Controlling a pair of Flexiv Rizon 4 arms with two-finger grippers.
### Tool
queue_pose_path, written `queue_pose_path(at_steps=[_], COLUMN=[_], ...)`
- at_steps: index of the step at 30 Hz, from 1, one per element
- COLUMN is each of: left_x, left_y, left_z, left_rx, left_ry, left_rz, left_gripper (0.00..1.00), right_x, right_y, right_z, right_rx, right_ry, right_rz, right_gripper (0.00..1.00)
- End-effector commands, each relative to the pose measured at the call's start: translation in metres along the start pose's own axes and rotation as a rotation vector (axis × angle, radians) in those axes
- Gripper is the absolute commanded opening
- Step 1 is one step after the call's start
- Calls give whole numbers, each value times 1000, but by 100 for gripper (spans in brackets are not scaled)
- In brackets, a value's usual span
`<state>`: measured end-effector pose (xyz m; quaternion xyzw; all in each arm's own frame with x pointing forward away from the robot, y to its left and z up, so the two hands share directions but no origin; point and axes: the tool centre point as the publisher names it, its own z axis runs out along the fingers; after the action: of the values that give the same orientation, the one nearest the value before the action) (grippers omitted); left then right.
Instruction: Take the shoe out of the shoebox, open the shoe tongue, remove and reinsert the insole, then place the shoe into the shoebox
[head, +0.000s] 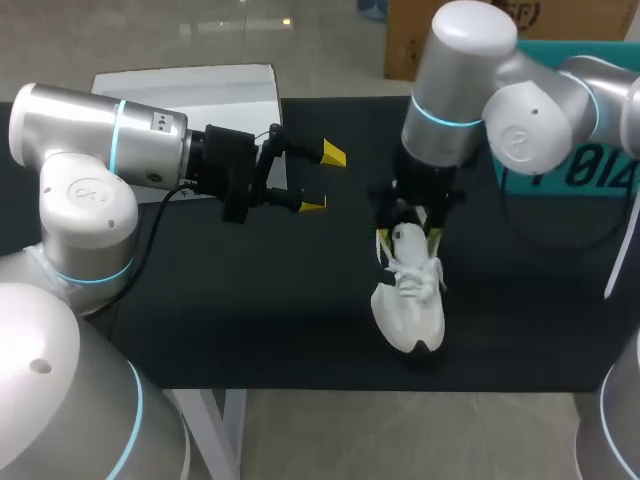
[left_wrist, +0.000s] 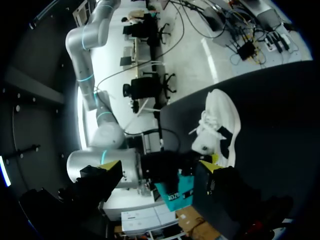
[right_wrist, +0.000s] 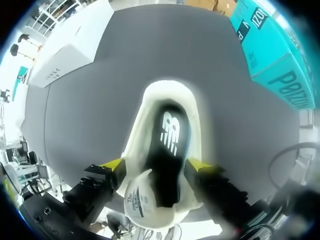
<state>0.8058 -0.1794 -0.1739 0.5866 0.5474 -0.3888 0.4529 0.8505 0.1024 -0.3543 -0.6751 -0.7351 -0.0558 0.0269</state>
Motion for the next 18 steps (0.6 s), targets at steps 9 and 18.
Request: queue_pose_path(at_steps=[9, 18], left_x=[0, 0], left_y=[0, 0], left_z=[0, 0], left_rx=[1, 1], left_ry=[5, 5], left_rz=[1, 1], left_gripper=[100, 100], right_x=[-7, -21], right_y=[-12, -74], right_z=[-59, -73], right_rx=[-112, -87], right_ry=[-40, -42], right_rz=[-3, 19], right_gripper=[91, 50])
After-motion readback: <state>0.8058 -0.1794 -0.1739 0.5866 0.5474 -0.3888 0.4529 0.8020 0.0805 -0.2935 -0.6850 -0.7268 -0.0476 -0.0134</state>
